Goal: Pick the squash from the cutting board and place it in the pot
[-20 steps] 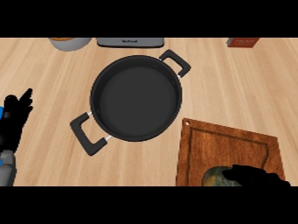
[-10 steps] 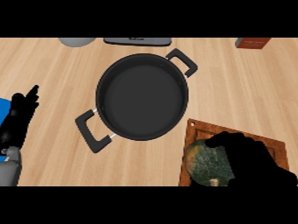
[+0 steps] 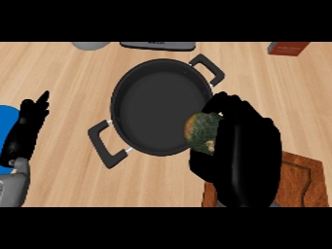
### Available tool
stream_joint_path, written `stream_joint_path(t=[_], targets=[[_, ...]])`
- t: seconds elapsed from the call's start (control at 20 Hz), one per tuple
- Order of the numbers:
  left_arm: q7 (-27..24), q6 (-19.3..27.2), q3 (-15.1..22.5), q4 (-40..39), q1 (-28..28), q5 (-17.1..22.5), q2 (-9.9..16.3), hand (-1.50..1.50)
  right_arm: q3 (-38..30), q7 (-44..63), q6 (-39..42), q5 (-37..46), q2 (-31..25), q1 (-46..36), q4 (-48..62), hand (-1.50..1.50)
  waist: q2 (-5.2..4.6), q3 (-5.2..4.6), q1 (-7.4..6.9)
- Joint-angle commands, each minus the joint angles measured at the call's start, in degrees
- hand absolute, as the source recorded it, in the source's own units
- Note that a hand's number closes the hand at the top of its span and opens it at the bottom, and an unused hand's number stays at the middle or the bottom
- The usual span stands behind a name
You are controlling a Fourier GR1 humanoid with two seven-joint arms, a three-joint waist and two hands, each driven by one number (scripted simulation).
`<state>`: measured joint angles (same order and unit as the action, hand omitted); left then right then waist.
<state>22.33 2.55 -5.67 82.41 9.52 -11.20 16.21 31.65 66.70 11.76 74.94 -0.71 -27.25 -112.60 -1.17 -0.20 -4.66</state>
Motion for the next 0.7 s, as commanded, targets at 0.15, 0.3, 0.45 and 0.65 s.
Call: stream_joint_path(t=[0.15,0.3,0.45,0.65], targets=[[-0.38,-0.84,-0.25,-0.2,0.3,0.16,0.75,0.0,-6.0,12.83,-11.41,-13.83,0.67,-10.17,14.69,-1.5,0.08,0.12,-1.52],[1.81,0.3,1.42,0.01,1.66,-0.48,-1.69,0.0,-6.77,10.5,-19.9,-16.48,0.68,-13.18,17.78,-1.5,0.21,0.21,-0.42],[-0.5,1.02,0.5,-1.78,0.67,-0.62,-1.59,0.0,-8.43,8.21,-28.0,-15.67,0.68,-13.87,18.21,-1.5,0.2,0.18,0.26],[-1.61,0.26,-0.29,-1.86,0.08,-0.63,0.03,0.0,-12.0,6.85,-36.99,-11.91,0.68,-17.05,18.23,-1.5,0.53,0.18,0.43]])
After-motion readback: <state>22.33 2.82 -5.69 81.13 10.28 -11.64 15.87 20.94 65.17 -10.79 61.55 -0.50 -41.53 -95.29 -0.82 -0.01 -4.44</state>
